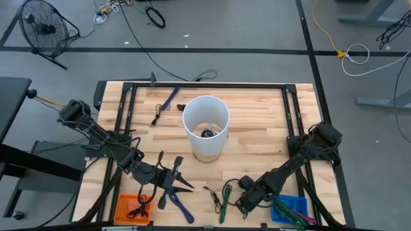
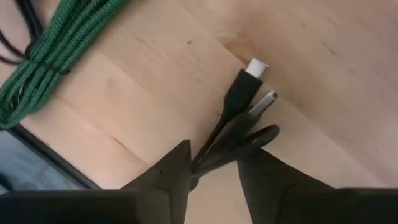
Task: Pick & Place USB Port
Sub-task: Put the black charger cable into the orange bin
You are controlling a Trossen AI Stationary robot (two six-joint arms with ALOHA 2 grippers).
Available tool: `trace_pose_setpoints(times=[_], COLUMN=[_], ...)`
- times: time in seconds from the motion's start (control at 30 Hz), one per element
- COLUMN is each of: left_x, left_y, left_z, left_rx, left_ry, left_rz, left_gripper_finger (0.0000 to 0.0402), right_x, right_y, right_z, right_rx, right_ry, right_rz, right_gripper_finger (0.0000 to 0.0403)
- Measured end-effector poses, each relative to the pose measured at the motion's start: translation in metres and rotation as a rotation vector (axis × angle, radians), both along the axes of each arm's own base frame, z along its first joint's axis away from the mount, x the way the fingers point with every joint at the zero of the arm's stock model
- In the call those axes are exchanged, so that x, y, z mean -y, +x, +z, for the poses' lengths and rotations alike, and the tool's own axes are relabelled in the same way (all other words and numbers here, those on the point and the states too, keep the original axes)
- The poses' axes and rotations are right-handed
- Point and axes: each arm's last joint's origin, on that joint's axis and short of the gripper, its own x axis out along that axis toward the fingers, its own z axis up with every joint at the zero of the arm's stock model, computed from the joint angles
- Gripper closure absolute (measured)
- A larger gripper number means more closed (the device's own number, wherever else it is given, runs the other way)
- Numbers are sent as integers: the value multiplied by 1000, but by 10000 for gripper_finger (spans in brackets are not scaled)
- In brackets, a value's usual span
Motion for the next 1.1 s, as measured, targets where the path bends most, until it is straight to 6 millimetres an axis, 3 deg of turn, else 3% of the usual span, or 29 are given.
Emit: trace_pose_setpoints(times=[0.13, 0.33, 0.5, 0.67, 0.83, 1.1], left_x=[0, 0, 0, 0, 0, -1], left_y=[0, 0, 0, 0, 0, 2], left_z=[0, 0, 0, 0, 2, 8], left_rx=[-3, -4, -4, -1, 15, 69], left_ry=[2, -3, -4, -6, -18, -48], left_rz=[0, 1, 1, 1, 1, 27], left_gripper_finger=[344, 344, 344, 344, 344, 344], right_x=[-1, 1, 7, 18, 29, 28], right_y=[0, 0, 3, 5, 10, 27], right_z=[-5, 0, 11, 42, 84, 157], right_rx=[-8, 35, 80, 227, 517, 1258], right_ry=[-9, -21, -9, -27, -91, -336], right_rz=[60, 148, 171, 163, 179, 334], right_gripper_finger=[287, 388, 395, 397, 399, 401])
